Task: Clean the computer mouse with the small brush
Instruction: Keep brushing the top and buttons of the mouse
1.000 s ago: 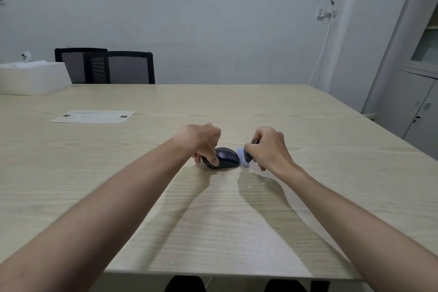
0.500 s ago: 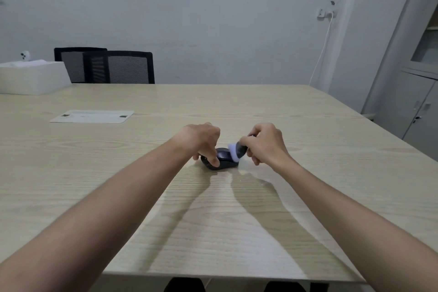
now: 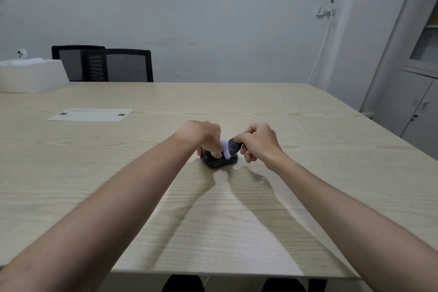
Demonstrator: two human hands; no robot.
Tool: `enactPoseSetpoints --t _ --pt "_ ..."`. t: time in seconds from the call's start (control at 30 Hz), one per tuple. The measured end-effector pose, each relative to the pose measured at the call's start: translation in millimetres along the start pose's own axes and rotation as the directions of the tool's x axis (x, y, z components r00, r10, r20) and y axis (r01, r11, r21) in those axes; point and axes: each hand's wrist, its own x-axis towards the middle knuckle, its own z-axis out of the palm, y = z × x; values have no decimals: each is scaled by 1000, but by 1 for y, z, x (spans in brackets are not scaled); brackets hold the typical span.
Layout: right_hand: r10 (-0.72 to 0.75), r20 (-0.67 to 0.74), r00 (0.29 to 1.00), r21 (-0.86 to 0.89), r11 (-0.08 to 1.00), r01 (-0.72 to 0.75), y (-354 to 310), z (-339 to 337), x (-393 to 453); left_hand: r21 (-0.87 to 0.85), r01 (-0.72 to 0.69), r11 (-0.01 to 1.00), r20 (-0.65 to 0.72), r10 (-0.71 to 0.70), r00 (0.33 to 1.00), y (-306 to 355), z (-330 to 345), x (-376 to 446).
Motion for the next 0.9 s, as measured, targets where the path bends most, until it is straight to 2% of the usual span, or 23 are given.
enactPoseSetpoints --t 0.1,0.17,0.27,0.4,0.57,0.67,0.77,0.83,0.9 --pt "-42 -43 998 -129 991 36 10 -2 4 -38 34 999 -4 -35 999 -6 1 0" --pt "-48 -71 996 -153 987 37 11 -3 3 -84 47 995 4 -47 999 -9 2 1" --pt "-31 -94 995 -56 998 26 7 -1 -1 -155 66 986 22 -63 998 -10 5 2" --pt "103 -25 994 130 987 -99 7 9 -9 -206 107 973 44 -100 994 -5 4 0" --pt "51 -83 995 -48 997 -55 21 9 -8 -135 142 981 21 -140 990 5 4 -3" --pt "31 -104 994 -5 999 -31 15 4 -10 -118 151 981 39 -147 988 6 3 -4" --pt "61 -25 998 74 996 -59 9 8 -15 -120 158 980 65 -151 986 6 1 -5" --pt "37 -11 999 12 999 -37 12 13 -16 -130 160 979 83 -150 985 5 0 -5" --pt "-14 -66 998 -72 997 10 15 13 -15 -126 164 978 95 -153 984 4 -1 -7"
